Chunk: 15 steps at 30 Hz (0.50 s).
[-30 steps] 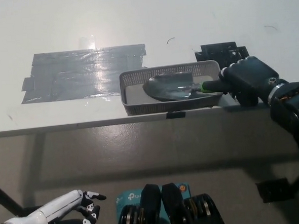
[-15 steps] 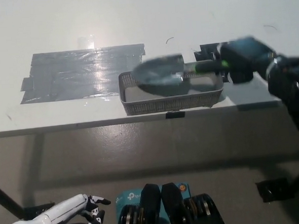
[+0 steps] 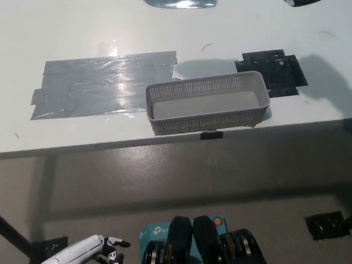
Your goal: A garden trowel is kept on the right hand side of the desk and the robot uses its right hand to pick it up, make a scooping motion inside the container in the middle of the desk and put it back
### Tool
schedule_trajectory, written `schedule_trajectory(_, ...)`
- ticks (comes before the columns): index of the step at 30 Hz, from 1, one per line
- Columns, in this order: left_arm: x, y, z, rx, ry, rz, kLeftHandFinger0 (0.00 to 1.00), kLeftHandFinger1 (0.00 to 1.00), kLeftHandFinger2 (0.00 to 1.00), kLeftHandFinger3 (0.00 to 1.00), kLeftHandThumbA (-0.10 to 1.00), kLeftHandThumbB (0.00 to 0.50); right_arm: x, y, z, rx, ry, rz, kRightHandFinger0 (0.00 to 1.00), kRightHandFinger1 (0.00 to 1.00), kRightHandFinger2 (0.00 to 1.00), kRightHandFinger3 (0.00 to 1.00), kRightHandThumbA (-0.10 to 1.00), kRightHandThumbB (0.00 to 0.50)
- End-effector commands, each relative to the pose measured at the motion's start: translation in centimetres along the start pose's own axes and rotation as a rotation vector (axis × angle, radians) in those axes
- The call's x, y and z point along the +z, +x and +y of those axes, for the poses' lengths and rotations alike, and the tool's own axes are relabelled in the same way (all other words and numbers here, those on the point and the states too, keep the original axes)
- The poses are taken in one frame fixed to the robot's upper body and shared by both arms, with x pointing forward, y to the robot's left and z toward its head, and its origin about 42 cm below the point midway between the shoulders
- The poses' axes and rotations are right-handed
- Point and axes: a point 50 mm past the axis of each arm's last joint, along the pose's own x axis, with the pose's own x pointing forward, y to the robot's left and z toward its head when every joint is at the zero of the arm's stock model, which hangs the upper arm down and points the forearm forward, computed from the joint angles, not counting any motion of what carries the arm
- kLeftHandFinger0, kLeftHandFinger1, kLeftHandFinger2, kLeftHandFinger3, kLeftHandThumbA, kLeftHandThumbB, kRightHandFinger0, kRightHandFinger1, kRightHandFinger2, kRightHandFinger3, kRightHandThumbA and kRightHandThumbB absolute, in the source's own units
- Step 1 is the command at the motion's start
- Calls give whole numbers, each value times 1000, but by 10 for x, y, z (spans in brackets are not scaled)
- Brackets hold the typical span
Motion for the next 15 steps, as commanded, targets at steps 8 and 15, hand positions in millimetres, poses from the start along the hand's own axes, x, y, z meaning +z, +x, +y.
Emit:
schedule_trajectory(8,-8,-16,-10,35,-14,35,761,775,911,1000,1000,441,-76,-11,5,13,59,228,0,314,633,444,-100,140)
schedule_trajectory(15,-15,-25,-23,41,-51,56,773,790,920,1000,1000,411,-124,-15,59,60,131,454,1000,1000,1000,1000,-96,0)
